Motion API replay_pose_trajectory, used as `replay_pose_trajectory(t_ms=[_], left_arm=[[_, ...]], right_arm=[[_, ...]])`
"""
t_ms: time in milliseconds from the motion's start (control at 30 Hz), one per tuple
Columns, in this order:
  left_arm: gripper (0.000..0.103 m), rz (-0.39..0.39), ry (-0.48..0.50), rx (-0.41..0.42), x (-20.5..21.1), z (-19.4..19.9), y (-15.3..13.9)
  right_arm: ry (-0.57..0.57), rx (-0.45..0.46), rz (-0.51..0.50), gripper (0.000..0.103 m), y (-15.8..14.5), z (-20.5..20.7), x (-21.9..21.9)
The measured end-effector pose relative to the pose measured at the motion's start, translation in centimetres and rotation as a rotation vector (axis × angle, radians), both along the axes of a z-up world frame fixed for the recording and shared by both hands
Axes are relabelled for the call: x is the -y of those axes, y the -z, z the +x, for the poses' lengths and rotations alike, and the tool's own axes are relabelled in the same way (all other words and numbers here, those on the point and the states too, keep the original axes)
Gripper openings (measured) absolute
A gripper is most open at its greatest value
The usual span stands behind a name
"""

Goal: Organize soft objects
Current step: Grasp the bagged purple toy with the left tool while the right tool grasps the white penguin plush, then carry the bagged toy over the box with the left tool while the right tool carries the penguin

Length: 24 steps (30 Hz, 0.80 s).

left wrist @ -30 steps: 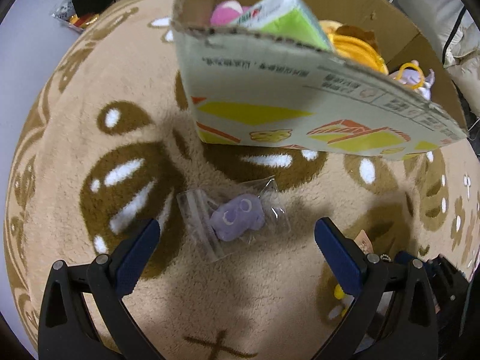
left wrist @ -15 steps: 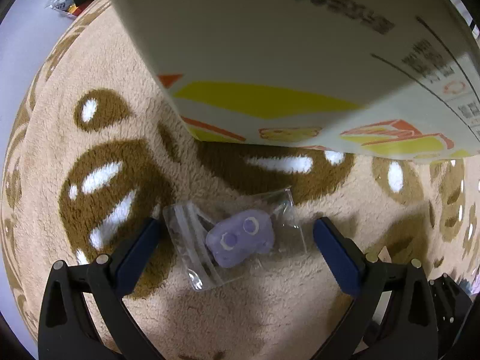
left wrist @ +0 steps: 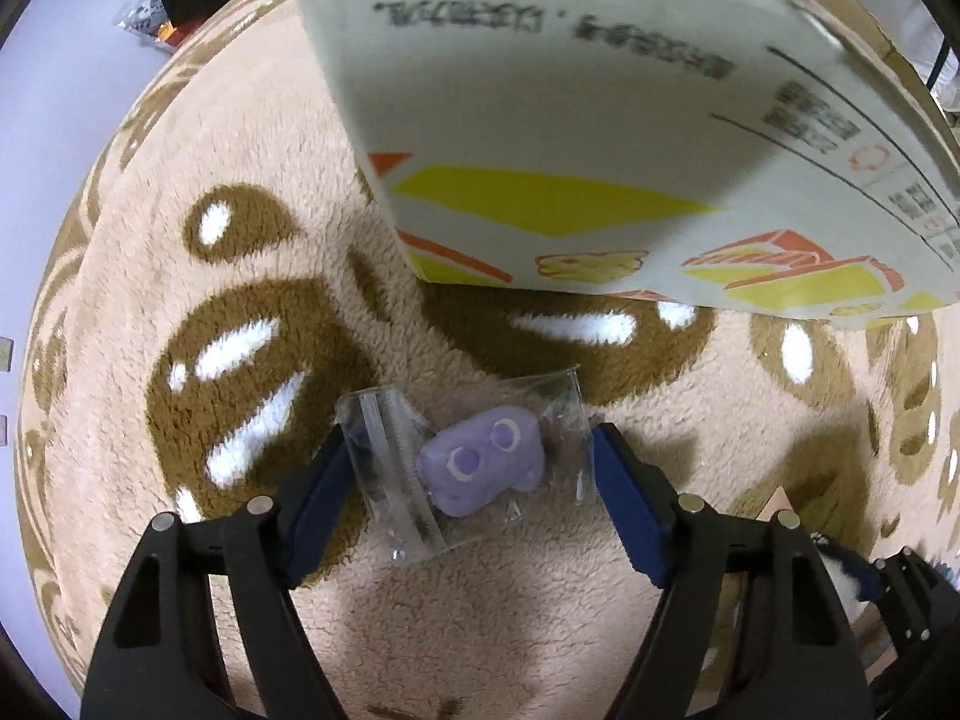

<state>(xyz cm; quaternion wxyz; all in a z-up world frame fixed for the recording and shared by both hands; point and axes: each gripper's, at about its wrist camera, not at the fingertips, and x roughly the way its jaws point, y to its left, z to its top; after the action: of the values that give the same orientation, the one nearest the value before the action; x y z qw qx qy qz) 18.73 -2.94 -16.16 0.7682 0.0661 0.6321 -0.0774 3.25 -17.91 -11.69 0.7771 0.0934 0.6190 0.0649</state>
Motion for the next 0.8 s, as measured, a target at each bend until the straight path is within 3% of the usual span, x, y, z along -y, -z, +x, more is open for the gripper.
replay_pose_trajectory(t_ms=[367,800], left_arm=[[0.06,-0.016,0.011,0.05,-1.3,-2.6,-2.4],[0.059,-0.018,0.031,0.11,-1.5,-5.3,-4.8]], right_arm=[[0.001,0.023,0.06,0.048,-0.7,0.3,0.2],[0.043,0.148,0.108,0.048,-2.8,0.0,2.3]])
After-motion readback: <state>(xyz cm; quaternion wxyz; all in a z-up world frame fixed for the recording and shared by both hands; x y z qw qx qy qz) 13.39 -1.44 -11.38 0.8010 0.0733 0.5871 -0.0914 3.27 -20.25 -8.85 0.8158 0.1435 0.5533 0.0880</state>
